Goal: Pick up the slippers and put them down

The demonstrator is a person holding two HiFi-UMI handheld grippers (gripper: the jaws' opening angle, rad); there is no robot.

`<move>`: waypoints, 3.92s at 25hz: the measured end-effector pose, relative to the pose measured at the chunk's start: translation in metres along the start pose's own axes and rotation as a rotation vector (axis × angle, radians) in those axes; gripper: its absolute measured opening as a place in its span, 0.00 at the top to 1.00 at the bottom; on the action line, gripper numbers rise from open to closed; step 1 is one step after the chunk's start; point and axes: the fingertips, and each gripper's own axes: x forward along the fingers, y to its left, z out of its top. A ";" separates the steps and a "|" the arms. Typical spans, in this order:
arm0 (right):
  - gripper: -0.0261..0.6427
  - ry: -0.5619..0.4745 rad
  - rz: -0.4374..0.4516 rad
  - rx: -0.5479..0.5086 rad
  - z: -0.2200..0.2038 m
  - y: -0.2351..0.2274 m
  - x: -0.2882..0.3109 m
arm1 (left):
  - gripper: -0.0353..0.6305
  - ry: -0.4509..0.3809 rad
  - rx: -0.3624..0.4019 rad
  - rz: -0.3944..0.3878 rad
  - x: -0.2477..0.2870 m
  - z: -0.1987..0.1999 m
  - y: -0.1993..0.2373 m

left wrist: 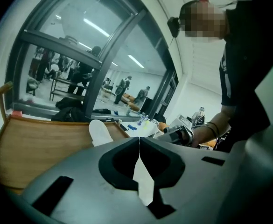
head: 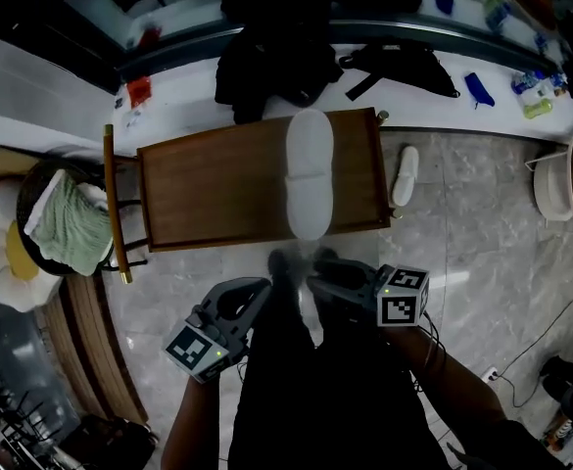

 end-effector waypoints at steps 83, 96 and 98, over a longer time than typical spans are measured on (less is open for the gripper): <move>0.88 -0.356 0.157 -0.468 0.216 0.162 -0.033 | 0.93 -0.333 0.287 -0.017 -0.008 0.202 -0.023; 0.88 -0.468 0.210 -0.758 0.214 0.294 -0.065 | 0.93 -0.386 0.425 -0.028 -0.072 0.242 -0.097; 0.88 -0.492 0.205 -0.776 0.202 0.309 -0.064 | 0.93 -0.405 0.444 -0.037 -0.093 0.245 -0.104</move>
